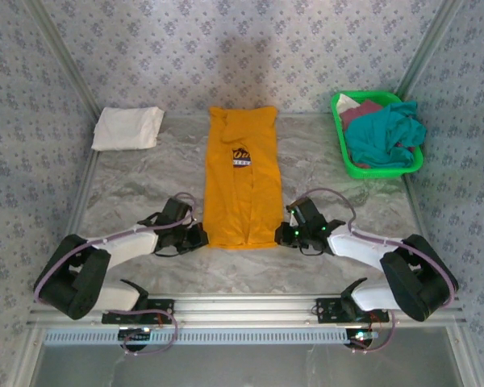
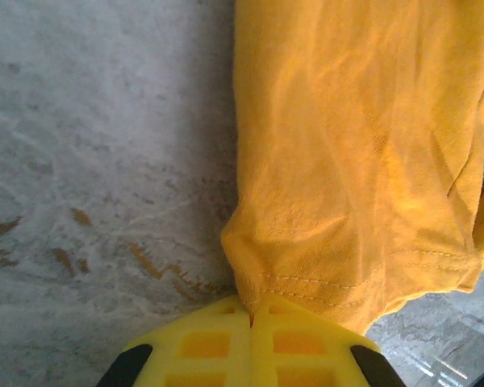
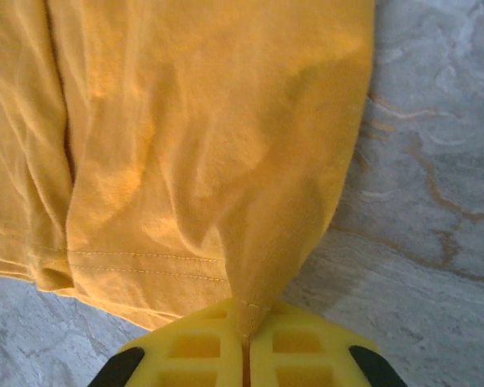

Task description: Fold and stack the t-shirts

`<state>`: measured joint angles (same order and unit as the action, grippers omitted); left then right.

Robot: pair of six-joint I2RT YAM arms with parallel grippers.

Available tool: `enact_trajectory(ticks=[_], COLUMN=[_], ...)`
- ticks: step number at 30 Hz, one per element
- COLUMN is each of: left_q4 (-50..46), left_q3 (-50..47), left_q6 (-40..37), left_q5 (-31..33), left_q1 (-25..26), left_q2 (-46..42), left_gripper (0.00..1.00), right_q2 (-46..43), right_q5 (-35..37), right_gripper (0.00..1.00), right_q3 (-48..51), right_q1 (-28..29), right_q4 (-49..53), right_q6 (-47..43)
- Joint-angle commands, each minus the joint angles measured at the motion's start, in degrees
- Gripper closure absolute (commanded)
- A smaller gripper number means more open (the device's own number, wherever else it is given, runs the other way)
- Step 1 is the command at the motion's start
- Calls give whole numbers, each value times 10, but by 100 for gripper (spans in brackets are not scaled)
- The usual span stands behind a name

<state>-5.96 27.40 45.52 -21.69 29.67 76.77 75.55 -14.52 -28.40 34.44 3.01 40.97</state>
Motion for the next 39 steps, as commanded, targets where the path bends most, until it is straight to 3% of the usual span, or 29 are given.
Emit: enact_trajectory(ticks=[1, 9, 13, 20, 25, 29, 39], left_q4=[-19, -80, -82, -157, -236, -268, -201], left_q3=[44, 47, 24, -32, -22, 9, 118], left_q6=[-27, -36, -23, 36, 71, 53, -38], left_q5=[-6, 34, 18, 85, 106, 140, 85], left_q1=[3, 3, 11, 89, 147, 141, 33], left_q2=[2, -38, -58, -196, -272, -293, -174], left_gripper=[100, 100, 100, 100, 100, 100, 100], right_q2=[-5, -51, -55, -152, -242, -252, -157], right_q5=[9, 14, 8, 60, 83, 77, 43], right_gripper=[98, 100, 100, 100, 100, 100, 100], right_q3=[-22, -5, -2, 61, 69, 57, -50], right_q1=[2, 1, 28, 110, 134, 123, 15], right_q4=[26, 41, 57, 97, 153, 159, 132], right_q6=[-11, -13, -26, 43, 74, 73, -24])
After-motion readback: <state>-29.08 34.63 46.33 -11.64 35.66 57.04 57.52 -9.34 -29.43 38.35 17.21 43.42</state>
